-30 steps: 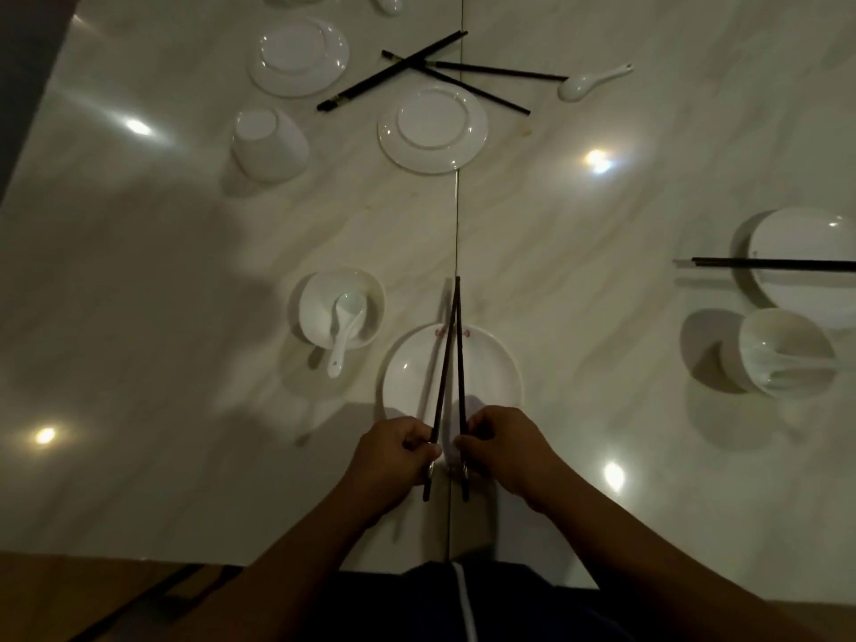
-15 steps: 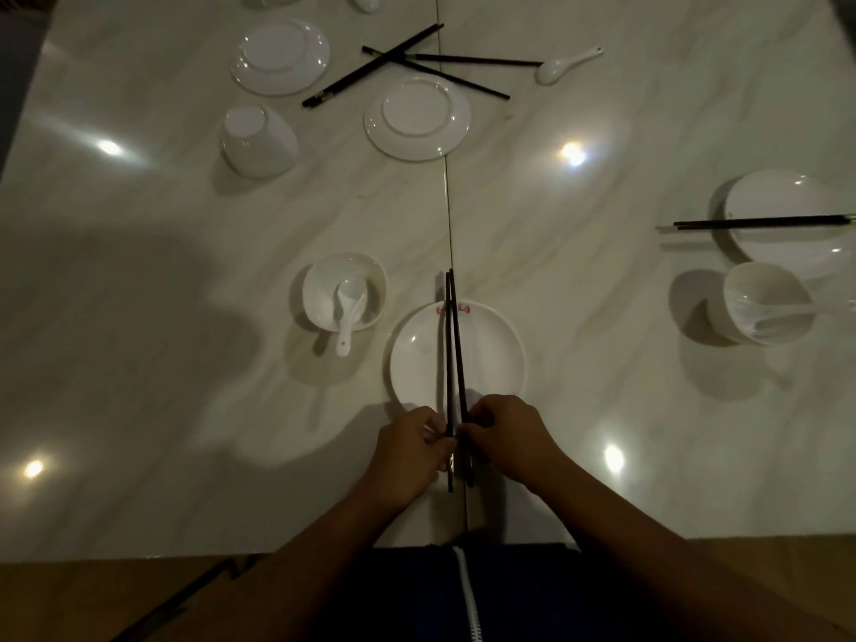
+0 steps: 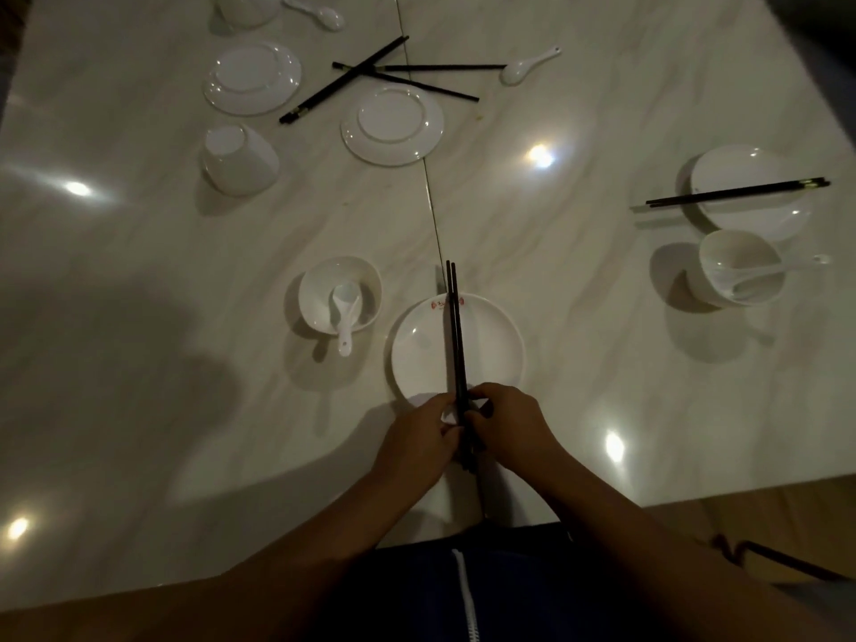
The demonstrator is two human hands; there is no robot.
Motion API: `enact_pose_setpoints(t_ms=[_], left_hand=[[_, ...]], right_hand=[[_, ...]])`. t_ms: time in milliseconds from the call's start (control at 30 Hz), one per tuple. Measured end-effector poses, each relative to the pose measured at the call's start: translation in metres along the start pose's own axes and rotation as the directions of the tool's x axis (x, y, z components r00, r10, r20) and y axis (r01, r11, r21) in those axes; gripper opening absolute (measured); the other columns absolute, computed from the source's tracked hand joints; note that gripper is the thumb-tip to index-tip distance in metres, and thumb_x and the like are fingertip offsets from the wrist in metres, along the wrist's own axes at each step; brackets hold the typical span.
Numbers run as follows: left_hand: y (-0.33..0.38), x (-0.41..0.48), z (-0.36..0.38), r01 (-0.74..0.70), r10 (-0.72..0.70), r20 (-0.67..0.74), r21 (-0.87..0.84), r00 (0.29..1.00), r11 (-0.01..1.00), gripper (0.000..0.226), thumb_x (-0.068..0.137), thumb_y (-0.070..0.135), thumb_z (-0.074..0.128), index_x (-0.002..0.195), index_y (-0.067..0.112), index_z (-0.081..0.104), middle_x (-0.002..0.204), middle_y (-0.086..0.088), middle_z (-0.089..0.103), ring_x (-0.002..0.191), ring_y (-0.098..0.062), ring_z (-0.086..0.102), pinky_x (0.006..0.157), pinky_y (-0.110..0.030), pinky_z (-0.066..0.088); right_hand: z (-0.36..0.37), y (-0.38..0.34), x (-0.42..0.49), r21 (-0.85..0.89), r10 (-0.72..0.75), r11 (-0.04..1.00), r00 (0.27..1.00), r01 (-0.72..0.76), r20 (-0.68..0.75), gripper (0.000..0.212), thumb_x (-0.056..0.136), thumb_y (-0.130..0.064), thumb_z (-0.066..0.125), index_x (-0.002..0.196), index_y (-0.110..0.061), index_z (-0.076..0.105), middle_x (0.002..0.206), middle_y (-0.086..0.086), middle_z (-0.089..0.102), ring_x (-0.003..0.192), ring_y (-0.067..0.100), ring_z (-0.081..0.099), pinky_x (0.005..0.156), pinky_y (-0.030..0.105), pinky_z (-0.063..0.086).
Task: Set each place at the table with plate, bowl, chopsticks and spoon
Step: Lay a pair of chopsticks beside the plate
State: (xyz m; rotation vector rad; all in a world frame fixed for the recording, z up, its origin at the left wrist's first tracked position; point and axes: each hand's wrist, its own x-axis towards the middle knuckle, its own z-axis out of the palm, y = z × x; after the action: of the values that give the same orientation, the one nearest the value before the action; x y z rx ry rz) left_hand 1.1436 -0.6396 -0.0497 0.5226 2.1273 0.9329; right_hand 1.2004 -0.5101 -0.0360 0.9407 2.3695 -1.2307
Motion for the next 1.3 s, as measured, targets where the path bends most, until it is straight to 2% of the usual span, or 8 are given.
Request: enact_pose_setpoints(t_ms=[167,333,600,733,867,967,1167,1300], left_hand=[[0.001,-0.002,-0.002,-0.041,0.041,-0.005,0.027,0.999,0.999,0.044,0.091,0.014,0.056,0.133,0.025,0.049,0.113,0.006,0.059,0.081,-0.002,0.058,0.078,-0.016,0.048],[0.003,-0.004,0.001,-0.001,0.002,-0.020,0.052,1.000,0.999,0.044,0.091,0.018,0.056,0.134,0.024,0.048,0.109,-0.002,0.068,0.082,-0.003,0.059,0.070,-0.008,0.041],[0.013,-0.015,-0.004,0.090,-0.086,-0.136,0.023,0.987,0.996,0.052,0.081,0.033,0.070,0.129,0.027,0.051,0.095,-0.002,0.070,0.089,-0.013,0.064,0.081,-0.027,0.050],[0.015,-0.033,-0.019,0.060,-0.040,-0.245,0.072,0.969,0.996,0.049,0.079,0.036,0.072,0.123,0.021,0.057,0.096,0.006,0.056,0.093,-0.014,0.058,0.083,-0.027,0.048],[0.013,-0.051,-0.045,0.022,0.021,-0.342,0.124,0.939,0.992,0.036,0.082,0.029,0.070,0.116,0.019,0.062,0.104,0.003,0.060,0.094,-0.009,0.055,0.085,-0.022,0.043],[0.010,-0.063,-0.068,0.012,0.052,-0.377,0.164,0.925,0.986,0.034,0.085,0.029,0.067,0.117,0.020,0.061,0.109,0.006,0.059,0.096,-0.002,0.049,0.085,-0.017,0.036],[-0.025,-0.075,-0.140,0.019,0.056,-0.397,0.184,0.916,0.983,0.032,0.087,0.031,0.063,0.117,0.019,0.061,0.117,0.006,0.060,0.106,-0.006,0.053,0.091,-0.019,0.038],[-0.081,-0.082,-0.215,0.008,0.092,-0.405,0.239,0.910,0.971,0.029,0.088,0.031,0.063,0.114,0.020,0.062,0.115,0.005,0.062,0.108,-0.010,0.056,0.092,-0.020,0.038]], right_hand=[[0.002,-0.001,-0.001,0.020,-0.004,1.000,0.999,0.005,-0.035,0.033,0.094,-0.022,0.057,0.126,-0.015,0.060,0.101,0.009,0.071,0.069,0.005,0.053,0.056,-0.006,0.035],[0.001,0.002,0.004,-0.002,-0.009,1.000,1.000,0.009,-0.006,0.034,0.093,-0.022,0.058,0.127,-0.017,0.060,0.095,0.008,0.072,0.071,0.009,0.060,0.060,0.001,0.039],[-0.021,-0.001,-0.001,-0.047,-0.003,0.999,0.999,0.005,0.054,0.041,0.091,-0.030,0.061,0.129,-0.017,0.055,0.105,0.008,0.068,0.081,0.010,0.056,0.088,0.026,0.048],[-0.041,-0.009,-0.007,-0.113,-0.088,0.989,0.994,0.095,0.071,0.036,0.092,-0.029,0.060,0.126,-0.019,0.057,0.104,0.003,0.068,0.081,0.008,0.056,0.085,0.024,0.046],[-0.049,-0.033,-0.014,-0.186,-0.241,0.951,0.969,0.248,0.059,0.034,0.091,-0.028,0.059,0.125,-0.020,0.057,0.110,-0.001,0.065,0.093,0.012,0.059,0.083,0.023,0.047],[-0.042,-0.061,-0.021,-0.205,-0.318,0.924,0.946,0.324,0.065,0.036,0.091,-0.028,0.059,0.127,-0.022,0.057,0.118,-0.003,0.063,0.104,0.014,0.060,0.091,0.026,0.047],[0.007,-0.133,-0.024,-0.297,-0.484,0.829,0.874,0.473,0.042,0.035,0.092,-0.032,0.057,0.126,-0.023,0.058,0.117,-0.003,0.064,0.106,0.013,0.059,0.091,0.026,0.047],[0.068,-0.190,-0.012,-0.304,-0.482,0.832,0.876,0.464,0.020,0.033,0.091,-0.031,0.058,0.122,-0.022,0.060,0.116,-0.003,0.064,0.104,0.015,0.060,0.088,0.026,0.046]])
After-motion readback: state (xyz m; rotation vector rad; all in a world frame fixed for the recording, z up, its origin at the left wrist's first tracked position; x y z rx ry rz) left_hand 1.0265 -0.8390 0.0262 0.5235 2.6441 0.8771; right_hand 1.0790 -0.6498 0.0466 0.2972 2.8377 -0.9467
